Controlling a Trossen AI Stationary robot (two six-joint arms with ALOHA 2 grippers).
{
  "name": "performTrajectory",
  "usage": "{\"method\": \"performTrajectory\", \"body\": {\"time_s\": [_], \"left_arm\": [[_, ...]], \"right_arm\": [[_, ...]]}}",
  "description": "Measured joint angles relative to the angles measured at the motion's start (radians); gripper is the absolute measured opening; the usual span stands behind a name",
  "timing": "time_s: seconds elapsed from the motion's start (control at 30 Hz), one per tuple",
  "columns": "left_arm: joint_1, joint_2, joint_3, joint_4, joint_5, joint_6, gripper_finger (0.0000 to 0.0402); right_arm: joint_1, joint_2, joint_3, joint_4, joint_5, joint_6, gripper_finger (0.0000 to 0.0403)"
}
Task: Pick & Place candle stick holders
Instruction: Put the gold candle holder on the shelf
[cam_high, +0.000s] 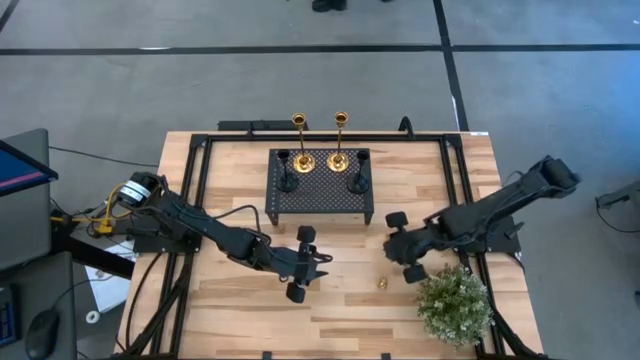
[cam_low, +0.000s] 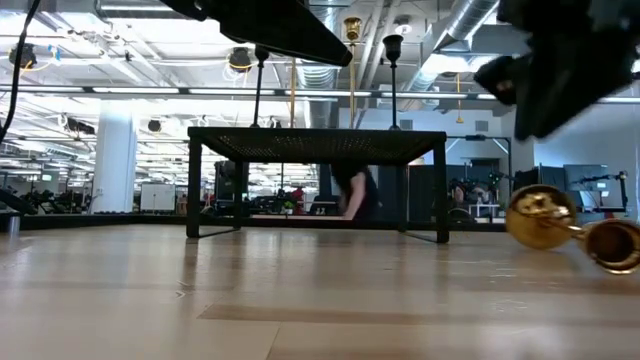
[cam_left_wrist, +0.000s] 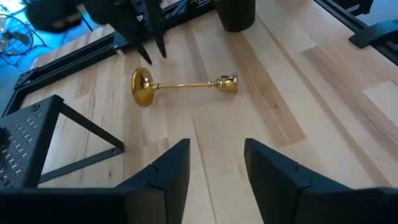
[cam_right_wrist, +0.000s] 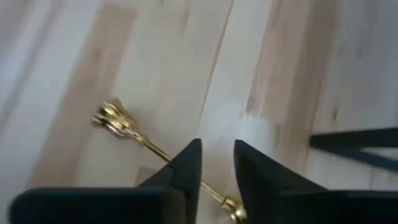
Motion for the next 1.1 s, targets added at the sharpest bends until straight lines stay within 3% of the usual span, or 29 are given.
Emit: {"method": "performTrajectory", "body": {"time_s": [0.27,0.43,0.6,1.1], "left_arm": [[0.006,0.0,0.0,0.001,0.0,-0.003,0.0144],[0.026,0.0,0.0,0.001,0.0,-0.003,0.0143],[0.041,0.0,0.0,0.001,0.0,-0.003,0.0142],[0.041,0.0,0.0,0.0,0.0,-0.003,0.014]], "right_arm": [[0.0,0.162,0.03,-0.165,-0.144,0.034,0.0155],[-0.006,0.222,0.119,-0.301,-0.234,0.033,0.0173],[-0.024,0.26,0.162,-0.339,-0.239,0.029,0.0165],[-0.104,0.237,0.162,-0.181,-0.232,0.067,0.0089]]}}
